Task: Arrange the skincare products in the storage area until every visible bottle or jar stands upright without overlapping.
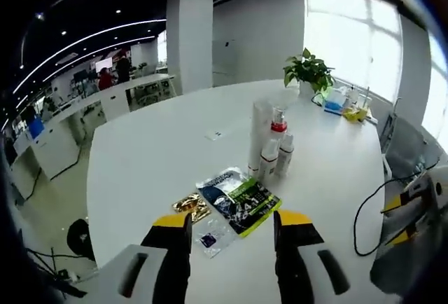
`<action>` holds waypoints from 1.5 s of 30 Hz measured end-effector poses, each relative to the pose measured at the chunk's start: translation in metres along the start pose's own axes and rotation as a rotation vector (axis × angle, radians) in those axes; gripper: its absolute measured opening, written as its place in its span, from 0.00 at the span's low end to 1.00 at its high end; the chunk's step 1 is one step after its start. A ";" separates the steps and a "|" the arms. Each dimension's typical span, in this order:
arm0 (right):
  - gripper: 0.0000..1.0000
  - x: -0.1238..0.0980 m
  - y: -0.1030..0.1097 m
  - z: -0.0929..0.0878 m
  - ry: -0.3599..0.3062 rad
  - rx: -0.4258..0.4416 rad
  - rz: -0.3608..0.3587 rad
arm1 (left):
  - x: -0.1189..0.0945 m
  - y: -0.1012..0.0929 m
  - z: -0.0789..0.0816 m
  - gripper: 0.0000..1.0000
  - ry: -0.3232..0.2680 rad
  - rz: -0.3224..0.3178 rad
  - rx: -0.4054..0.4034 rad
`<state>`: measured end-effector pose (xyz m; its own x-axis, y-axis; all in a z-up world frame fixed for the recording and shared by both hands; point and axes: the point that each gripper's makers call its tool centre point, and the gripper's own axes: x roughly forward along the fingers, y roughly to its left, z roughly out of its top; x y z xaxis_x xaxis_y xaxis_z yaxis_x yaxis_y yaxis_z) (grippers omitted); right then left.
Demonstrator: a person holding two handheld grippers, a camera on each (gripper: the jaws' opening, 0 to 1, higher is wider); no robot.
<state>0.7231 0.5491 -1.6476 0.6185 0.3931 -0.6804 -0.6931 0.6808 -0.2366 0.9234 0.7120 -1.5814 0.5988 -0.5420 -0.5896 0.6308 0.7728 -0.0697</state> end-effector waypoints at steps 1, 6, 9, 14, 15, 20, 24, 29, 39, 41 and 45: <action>0.39 0.000 0.000 0.001 -0.006 0.006 0.003 | -0.003 -0.001 -0.001 0.49 -0.001 0.000 0.004; 0.42 -0.004 -0.003 0.010 -0.058 0.040 -0.011 | -0.021 -0.003 -0.003 0.50 -0.059 0.013 -0.047; 0.44 -0.006 -0.006 0.017 -0.103 0.075 -0.017 | -0.036 -0.011 -0.001 0.50 -0.114 0.012 -0.074; 0.48 -0.012 -0.010 0.029 -0.173 0.121 -0.028 | -0.052 -0.029 -0.012 0.51 -0.148 -0.008 -0.054; 0.48 -0.013 -0.011 0.032 -0.193 0.134 -0.031 | -0.055 -0.033 -0.017 0.51 -0.143 -0.014 -0.032; 0.51 -0.020 -0.016 0.042 -0.258 0.173 -0.041 | -0.073 -0.041 -0.027 0.54 -0.176 -0.011 -0.046; 0.54 -0.026 -0.018 0.052 -0.314 0.204 -0.035 | -0.096 -0.049 -0.034 0.55 -0.223 0.001 -0.062; 0.59 -0.034 -0.020 0.065 -0.396 0.262 -0.024 | -0.122 -0.051 -0.043 0.55 -0.270 0.034 -0.075; 0.70 -0.048 -0.023 0.082 -0.507 0.347 0.003 | -0.165 -0.059 -0.056 0.60 -0.396 0.075 -0.139; 0.70 -0.051 -0.022 0.086 -0.527 0.363 0.014 | -0.169 -0.061 -0.058 0.63 -0.412 0.079 -0.149; 0.73 -0.061 -0.022 0.096 -0.597 0.385 0.028 | -0.177 -0.067 -0.062 0.66 -0.435 0.087 -0.155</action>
<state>0.7368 0.5694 -1.5345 0.7761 0.6098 -0.1607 -0.5995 0.7925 0.1124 0.7442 0.7767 -1.5225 0.8182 -0.5358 -0.2085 0.5079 0.8436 -0.1744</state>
